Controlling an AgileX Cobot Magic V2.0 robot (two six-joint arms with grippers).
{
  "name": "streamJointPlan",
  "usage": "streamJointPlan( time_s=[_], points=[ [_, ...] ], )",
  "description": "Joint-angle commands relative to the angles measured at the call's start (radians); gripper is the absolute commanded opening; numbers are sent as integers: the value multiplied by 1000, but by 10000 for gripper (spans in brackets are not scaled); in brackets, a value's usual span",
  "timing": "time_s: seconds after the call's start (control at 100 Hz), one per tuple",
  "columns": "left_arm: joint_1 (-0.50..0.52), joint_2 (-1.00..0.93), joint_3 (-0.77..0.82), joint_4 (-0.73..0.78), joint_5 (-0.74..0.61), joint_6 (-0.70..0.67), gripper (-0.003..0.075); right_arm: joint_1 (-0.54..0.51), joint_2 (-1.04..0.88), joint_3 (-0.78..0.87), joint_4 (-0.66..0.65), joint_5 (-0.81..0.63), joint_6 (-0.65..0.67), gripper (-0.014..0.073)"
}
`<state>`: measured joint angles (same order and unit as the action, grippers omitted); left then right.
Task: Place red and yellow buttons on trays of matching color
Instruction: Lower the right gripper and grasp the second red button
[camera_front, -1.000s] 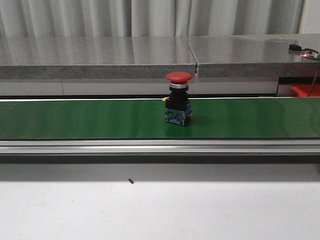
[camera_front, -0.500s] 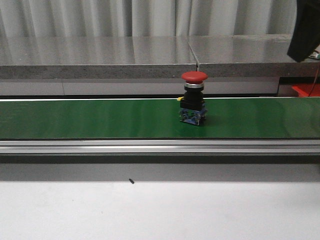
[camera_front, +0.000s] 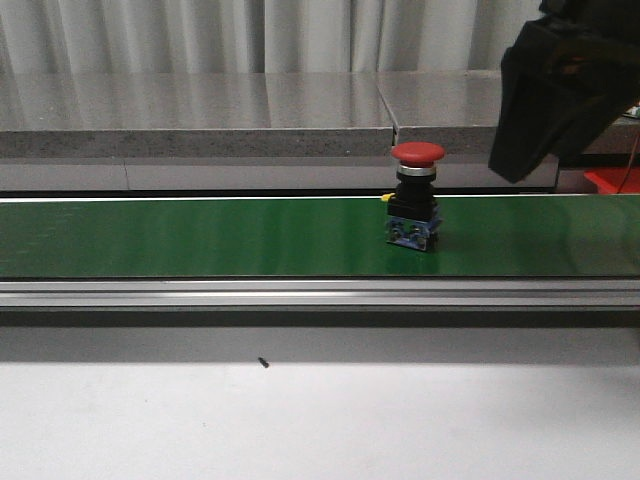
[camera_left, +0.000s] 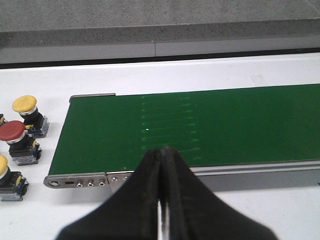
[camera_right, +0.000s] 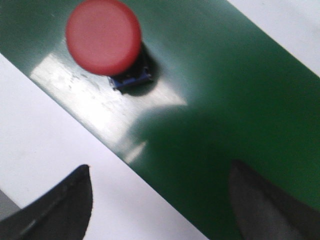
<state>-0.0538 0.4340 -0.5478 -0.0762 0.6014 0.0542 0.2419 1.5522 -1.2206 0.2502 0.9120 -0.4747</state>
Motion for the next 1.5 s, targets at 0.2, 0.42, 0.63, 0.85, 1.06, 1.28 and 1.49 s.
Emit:
streamJointPlan(
  time_s=[0.2,0.42,0.63,0.85,1.06,1.28,1.49],
  points=[
    [-7,6,-26,-5,-73,0,-20,4,41,-76,67,-64,-58,555],
    [-7,6,-26,-5,-73,0,-20,4,92,-131,70,-68,-58,555],
    [-7,6,-26,-5,-73,0,-20,4,103,-142,70,-91,-61,555],
    [-7,6,-26,-5,-73,0,-20,4,103,-142,70,-104,-63,482],
    [-7,6,-26,-5,-73,0,-20,0,103,-142,68,-33,-60,261],
    [-7,6,-26,-5,-73,0,-20,0,102,-161,68,-14,-48,149],
    [-7,6,-26,-5,-73,0,-20,-27,100,-293,64,74,-22,149]
  ],
)
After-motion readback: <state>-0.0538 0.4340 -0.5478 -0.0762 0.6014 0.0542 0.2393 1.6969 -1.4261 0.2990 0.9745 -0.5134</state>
